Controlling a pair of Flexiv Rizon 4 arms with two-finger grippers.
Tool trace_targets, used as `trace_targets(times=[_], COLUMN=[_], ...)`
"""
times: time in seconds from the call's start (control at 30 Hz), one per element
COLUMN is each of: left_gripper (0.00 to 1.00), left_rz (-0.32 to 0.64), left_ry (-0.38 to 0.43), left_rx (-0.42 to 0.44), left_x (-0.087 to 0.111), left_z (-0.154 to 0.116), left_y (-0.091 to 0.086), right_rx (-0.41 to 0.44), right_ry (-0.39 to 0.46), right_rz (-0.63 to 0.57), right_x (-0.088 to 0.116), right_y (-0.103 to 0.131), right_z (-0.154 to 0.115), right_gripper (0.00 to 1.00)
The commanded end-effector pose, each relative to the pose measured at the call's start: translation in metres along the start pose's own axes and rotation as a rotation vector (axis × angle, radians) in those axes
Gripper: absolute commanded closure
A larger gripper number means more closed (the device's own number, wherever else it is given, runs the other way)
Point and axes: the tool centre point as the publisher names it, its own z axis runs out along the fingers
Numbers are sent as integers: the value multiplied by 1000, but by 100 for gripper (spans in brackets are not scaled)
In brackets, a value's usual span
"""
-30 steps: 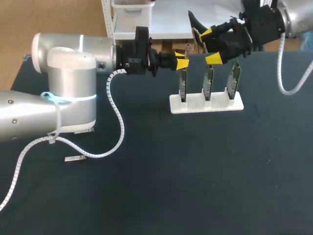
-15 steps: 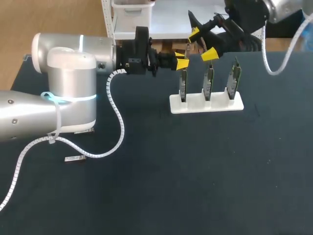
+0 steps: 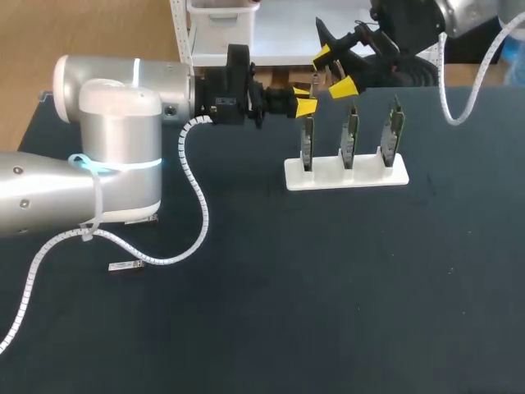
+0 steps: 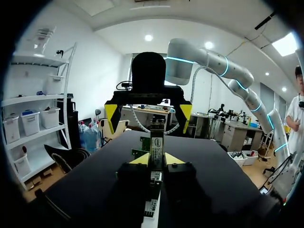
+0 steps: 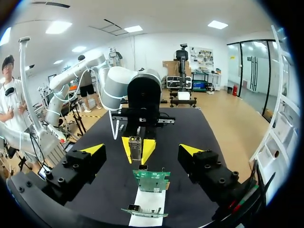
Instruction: Pick up the optical module with the left hand, and insert it into the network port with the right hand.
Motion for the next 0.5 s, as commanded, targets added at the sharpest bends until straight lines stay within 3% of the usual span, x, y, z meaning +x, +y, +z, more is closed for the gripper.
trace_targets(times=[0.03, 0.5], left_gripper=[100, 100], left_rz=[0, 0], left_ry=[0, 0], left_rx=[-1, -1], left_x=[0, 0], left_z=[1, 1], left_y=[1, 1], right_rx=[230, 231], right_ry=[-2, -4], right_rz=[4, 9], right_x=[-1, -8], right_y=[12, 14], right_z=[2, 10], right_gripper=[0, 0])
